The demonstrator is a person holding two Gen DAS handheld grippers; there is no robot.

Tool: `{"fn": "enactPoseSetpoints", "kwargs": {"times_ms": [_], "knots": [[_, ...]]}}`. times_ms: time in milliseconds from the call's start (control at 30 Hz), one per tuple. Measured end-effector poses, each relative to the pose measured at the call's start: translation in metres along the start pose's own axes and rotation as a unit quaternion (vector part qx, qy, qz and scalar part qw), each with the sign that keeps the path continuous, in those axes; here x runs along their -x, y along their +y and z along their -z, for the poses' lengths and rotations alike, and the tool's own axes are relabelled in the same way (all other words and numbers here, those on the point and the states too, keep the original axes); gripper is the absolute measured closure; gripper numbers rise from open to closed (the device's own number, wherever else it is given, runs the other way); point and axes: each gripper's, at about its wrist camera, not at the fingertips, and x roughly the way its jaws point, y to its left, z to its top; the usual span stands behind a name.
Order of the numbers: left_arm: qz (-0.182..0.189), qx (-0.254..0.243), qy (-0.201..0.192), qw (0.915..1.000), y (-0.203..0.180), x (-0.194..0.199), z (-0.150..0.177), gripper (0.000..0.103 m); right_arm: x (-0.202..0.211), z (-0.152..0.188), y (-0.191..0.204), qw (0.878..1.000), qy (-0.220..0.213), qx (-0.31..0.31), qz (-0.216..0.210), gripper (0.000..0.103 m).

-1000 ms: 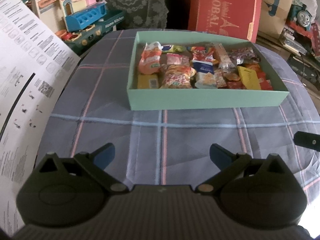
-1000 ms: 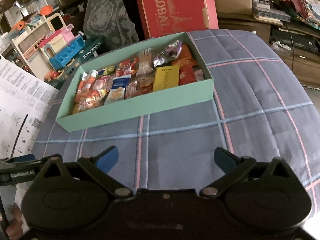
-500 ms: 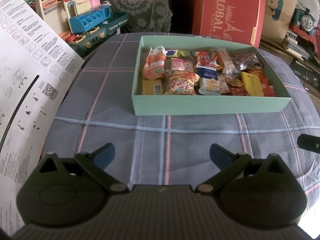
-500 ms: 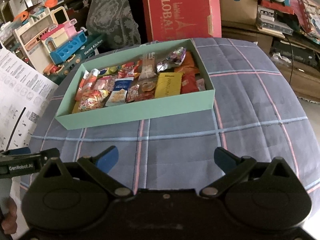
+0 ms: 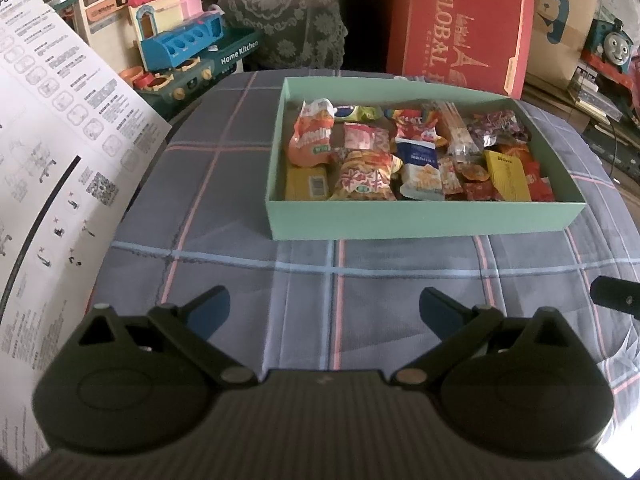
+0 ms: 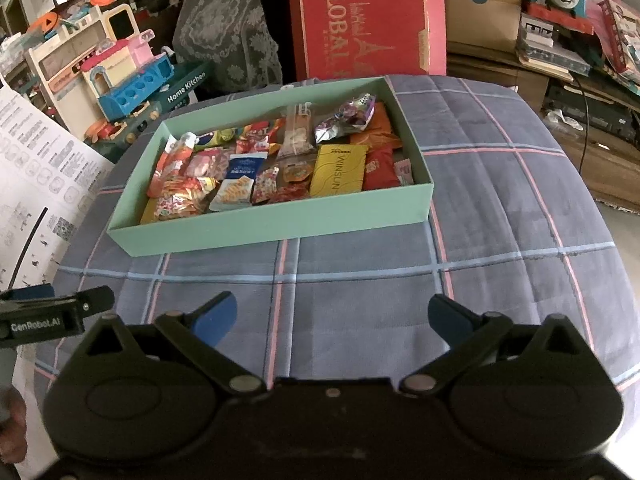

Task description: Organize snacks

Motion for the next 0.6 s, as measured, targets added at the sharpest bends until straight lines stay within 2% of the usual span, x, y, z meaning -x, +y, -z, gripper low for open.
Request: {"fn": "enactPoseSetpoints", "kwargs": {"times_ms": [600], "knots": [[-0.003, 0.000, 0.005, 1.0000, 0.0020, -0.0051, -0.0025, 0.000, -0.0072, -0.0038, 0.0024, 1.000, 0.011, 0.005, 0.003, 0.000]]}}
